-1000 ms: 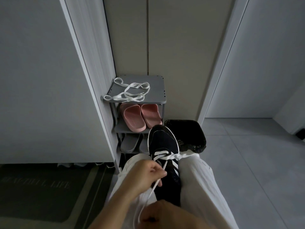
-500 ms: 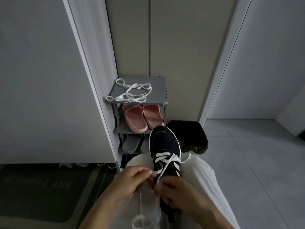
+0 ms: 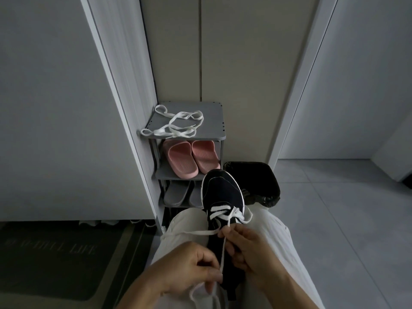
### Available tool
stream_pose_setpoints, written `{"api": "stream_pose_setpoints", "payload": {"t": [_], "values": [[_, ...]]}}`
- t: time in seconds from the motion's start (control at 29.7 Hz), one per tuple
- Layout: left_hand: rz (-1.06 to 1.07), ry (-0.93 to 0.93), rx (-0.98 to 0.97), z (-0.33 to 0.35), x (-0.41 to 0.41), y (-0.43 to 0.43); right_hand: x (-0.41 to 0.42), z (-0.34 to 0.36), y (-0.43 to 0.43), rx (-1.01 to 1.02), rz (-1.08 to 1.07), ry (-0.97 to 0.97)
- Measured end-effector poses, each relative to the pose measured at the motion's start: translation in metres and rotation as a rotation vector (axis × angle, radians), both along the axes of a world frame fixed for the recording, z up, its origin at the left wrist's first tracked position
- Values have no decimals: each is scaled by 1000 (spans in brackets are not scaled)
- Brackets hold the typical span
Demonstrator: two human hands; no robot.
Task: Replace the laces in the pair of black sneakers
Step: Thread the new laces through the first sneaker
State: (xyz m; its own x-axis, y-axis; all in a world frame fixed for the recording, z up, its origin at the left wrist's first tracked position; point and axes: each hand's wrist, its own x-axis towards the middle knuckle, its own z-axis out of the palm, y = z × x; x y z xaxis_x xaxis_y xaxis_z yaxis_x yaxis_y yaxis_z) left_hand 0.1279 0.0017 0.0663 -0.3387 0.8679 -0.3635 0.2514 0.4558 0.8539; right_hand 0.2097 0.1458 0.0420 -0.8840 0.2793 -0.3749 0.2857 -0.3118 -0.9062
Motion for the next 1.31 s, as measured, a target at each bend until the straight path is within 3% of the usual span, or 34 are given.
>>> {"api": "stream_pose_setpoints", "payload": {"t": [0.07, 0.17, 0.24, 0.27, 0.34, 0.44, 0.54, 0.61, 0.67, 0.77, 0.87, 0.97, 1.14, 1.24, 1.31], "values": [[171, -20, 55, -5, -6, -2, 8, 5, 1, 197, 151, 4], [437, -125, 165, -10, -12, 9, 1, 9, -19, 551, 615, -87], [418, -134, 140, -10, -6, 24, 1, 8, -36, 882, 822, -181], [390, -95, 132, -11, -1, 31, 2, 8, -39, 933, 842, -150], [379, 33, 143, -14, 5, 35, 9, 4, -30, 826, 810, -106], [249, 211, 105, -16, -1, 13, 16, 2, -6, 550, 472, -98], [-51, 130, -30, 0, 2, -10, 7, -3, 2, -24, 32, -27], [-104, 84, -87, 5, 5, -14, 2, 1, -2, -186, -68, 10], [41, 105, -47, 1, 3, -11, 3, 0, -3, 13, 38, 4], [433, 15, 142, -10, -8, 4, 10, 7, -6, 341, 436, -26], [437, -1, 136, -11, -5, 31, 15, 12, -10, 533, 668, -36], [422, 114, 133, -16, 1, 43, 14, 9, -2, 604, 598, -81], [296, 331, 67, -27, 0, 23, 10, 5, 10, 388, 213, -143], [140, 389, 25, -22, 2, 13, 2, 0, -1, 486, 122, -155], [69, 331, 4, -21, 3, 11, -2, -3, -4, 564, 87, -148]]}}
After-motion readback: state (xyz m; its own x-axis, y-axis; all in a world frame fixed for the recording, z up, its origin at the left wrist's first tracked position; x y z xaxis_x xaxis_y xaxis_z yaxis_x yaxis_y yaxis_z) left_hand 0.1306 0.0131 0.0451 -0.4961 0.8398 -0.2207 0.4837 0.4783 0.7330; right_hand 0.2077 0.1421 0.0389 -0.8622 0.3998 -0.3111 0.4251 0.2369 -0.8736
